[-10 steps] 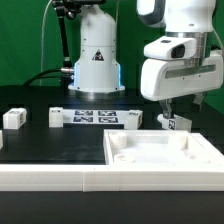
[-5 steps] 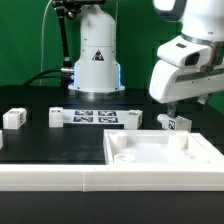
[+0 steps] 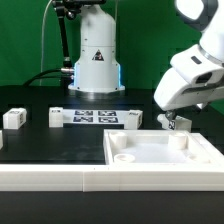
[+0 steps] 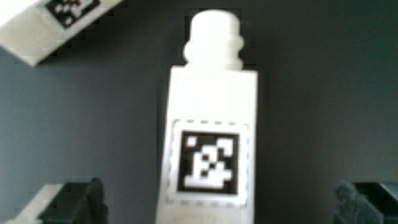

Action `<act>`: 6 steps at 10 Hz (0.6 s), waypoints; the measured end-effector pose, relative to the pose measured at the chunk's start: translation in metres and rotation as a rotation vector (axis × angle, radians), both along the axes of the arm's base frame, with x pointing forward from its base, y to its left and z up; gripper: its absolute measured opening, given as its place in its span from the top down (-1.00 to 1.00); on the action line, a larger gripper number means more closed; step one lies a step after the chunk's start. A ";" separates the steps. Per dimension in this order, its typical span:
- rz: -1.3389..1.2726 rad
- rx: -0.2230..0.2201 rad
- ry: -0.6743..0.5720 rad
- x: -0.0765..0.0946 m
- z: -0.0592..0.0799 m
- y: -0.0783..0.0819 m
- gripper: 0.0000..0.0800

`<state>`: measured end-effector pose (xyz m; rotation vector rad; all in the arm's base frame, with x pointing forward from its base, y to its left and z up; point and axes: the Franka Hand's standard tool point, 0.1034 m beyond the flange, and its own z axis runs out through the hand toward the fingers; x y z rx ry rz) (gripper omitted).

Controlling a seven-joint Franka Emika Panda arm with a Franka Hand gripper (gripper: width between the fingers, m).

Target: Assemble one leg

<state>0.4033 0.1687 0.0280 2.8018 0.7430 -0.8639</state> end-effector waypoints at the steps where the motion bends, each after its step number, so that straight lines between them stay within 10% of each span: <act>1: -0.005 -0.034 0.055 -0.001 -0.001 0.001 -0.62; 6: -0.028 -0.116 0.228 0.005 -0.008 -0.005 -0.62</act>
Offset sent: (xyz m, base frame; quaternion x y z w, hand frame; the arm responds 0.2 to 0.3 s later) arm 0.0088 -0.0067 -0.0005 0.0120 -0.1394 0.0256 0.9898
